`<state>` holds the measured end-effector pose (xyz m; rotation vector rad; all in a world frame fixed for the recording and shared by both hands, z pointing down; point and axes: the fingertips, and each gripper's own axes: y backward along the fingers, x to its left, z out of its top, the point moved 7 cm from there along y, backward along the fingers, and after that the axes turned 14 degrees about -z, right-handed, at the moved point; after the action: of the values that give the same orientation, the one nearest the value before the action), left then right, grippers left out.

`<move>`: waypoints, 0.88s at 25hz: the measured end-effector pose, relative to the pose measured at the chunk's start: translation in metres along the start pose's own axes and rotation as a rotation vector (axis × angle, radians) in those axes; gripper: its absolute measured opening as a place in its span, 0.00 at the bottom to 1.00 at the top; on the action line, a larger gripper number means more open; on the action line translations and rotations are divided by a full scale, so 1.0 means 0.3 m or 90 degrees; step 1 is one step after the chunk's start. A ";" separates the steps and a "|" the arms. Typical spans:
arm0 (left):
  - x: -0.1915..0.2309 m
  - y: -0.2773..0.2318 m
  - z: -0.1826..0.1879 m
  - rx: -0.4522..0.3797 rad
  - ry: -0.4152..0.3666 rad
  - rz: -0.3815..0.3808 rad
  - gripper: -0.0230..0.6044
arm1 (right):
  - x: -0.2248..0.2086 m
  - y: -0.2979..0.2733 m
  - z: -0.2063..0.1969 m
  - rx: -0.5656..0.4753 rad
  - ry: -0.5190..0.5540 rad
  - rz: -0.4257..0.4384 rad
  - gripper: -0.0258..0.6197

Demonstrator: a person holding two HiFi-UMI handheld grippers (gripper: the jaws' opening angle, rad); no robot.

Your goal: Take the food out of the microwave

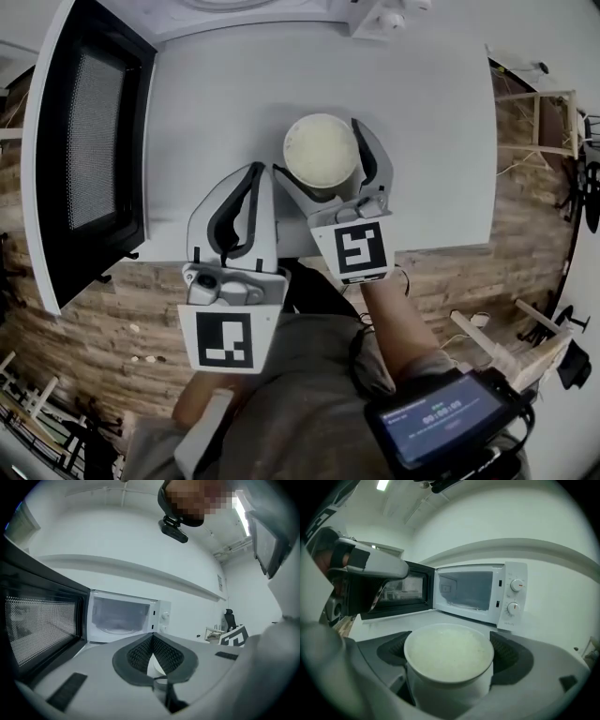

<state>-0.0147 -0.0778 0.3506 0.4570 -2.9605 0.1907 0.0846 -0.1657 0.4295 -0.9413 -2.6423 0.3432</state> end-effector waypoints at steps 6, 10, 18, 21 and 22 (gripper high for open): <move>-0.041 0.014 -0.027 0.018 -0.003 -0.006 0.05 | -0.002 0.022 -0.068 0.037 -0.032 0.016 0.86; -0.048 0.018 -0.016 0.011 -0.011 0.001 0.05 | 0.001 0.006 -0.075 0.062 -0.029 0.030 0.86; -0.048 0.021 -0.010 0.007 -0.014 0.005 0.05 | 0.020 -0.005 -0.097 0.102 -0.020 0.062 0.86; -0.051 0.023 -0.015 0.007 -0.013 0.008 0.05 | 0.023 -0.003 -0.102 0.106 -0.010 0.070 0.86; -0.053 0.025 -0.017 0.007 -0.013 0.009 0.05 | 0.025 -0.002 -0.106 0.109 -0.004 0.071 0.86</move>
<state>-0.0015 -0.0655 0.3524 0.4426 -2.9845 0.2059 0.0906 -0.1577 0.4604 -1.0334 -2.5242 0.5892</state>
